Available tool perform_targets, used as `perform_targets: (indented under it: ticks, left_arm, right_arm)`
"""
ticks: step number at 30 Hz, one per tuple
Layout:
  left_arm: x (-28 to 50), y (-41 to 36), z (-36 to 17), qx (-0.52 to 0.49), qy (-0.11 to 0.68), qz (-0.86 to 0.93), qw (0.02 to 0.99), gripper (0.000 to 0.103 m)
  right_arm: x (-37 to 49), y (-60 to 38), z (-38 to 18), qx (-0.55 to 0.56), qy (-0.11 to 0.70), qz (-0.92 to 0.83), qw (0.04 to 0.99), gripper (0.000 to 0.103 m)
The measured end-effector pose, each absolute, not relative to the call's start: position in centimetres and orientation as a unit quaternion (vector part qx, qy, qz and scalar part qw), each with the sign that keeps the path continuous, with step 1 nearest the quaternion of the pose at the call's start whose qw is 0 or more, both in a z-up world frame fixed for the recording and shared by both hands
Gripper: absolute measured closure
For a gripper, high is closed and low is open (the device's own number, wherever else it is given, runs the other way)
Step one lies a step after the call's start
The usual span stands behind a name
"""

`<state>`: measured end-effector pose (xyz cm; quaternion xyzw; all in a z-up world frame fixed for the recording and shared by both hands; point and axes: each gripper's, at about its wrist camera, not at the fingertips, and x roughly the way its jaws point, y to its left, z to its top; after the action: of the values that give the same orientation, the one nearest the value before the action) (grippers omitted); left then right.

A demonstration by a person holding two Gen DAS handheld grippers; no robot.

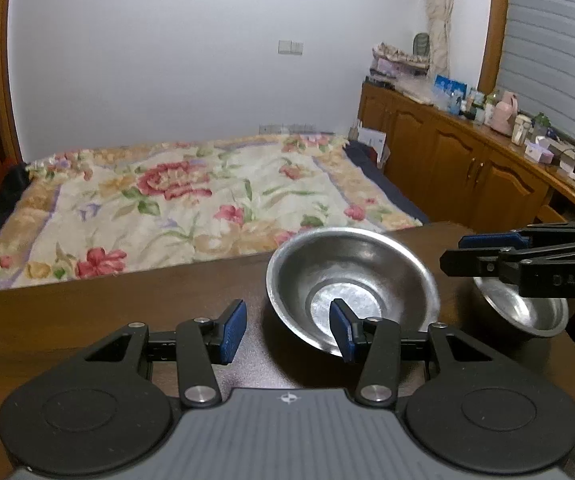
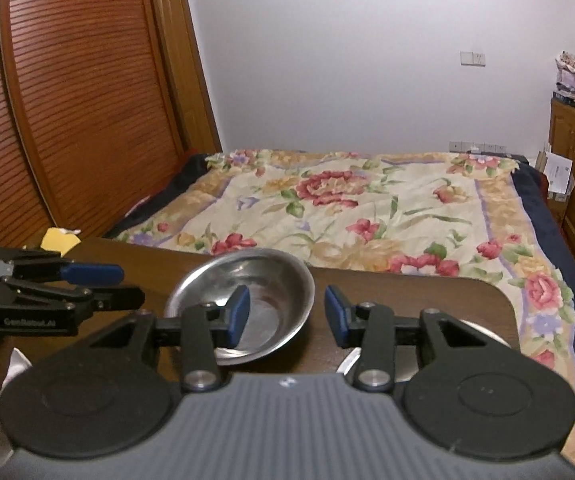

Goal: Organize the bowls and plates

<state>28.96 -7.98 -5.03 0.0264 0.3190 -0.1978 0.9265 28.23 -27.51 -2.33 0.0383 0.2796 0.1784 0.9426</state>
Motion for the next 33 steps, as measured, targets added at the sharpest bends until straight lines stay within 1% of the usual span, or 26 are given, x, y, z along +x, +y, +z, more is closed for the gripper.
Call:
perform_targets:
  ticks: [13, 20, 21, 23, 25, 29, 33]
  left_arm:
    - [31.3, -8.2, -6.7, 0.015, 0.341, -0.198, 0.919, 0.054]
    - [31.5, -8.1, -6.9, 0.007, 0.351, -0.202, 0.914, 0.063]
    - [31.5, -8.1, -7.0, 0.008, 0.353, -0.204, 0.913, 0.065]
    - [31.6, -8.1, -7.0, 0.009, 0.356, -0.204, 0.912, 0.072]
    - [31.7, -8.1, -7.1, 0.01, 0.358, -0.202, 0.911, 0.074]
    - [31.7, -8.2, -7.0, 0.012, 0.361, -0.201, 0.911, 0.078]
    - [31.7, -8.1, -7.0, 0.013, 0.361, -0.2, 0.911, 0.078]
  right_arm:
    - [30.0, -26.2, -3.8, 0.034, 0.316, 0.188, 0.929, 0.06]
    - [30.4, -25.7, -4.0, 0.024, 0.326, 0.19, 0.926, 0.06]
    - [30.4, -25.6, -4.1, 0.023, 0.328, 0.189, 0.925, 0.06]
    - [30.6, -25.5, -4.2, 0.022, 0.331, 0.191, 0.924, 0.06]
    - [30.6, -25.4, -4.3, 0.022, 0.333, 0.193, 0.923, 0.06]
    - [30.6, -25.3, -4.4, 0.023, 0.337, 0.2, 0.92, 0.06]
    - [30.8, -25.2, -4.5, 0.025, 0.342, 0.206, 0.917, 0.06]
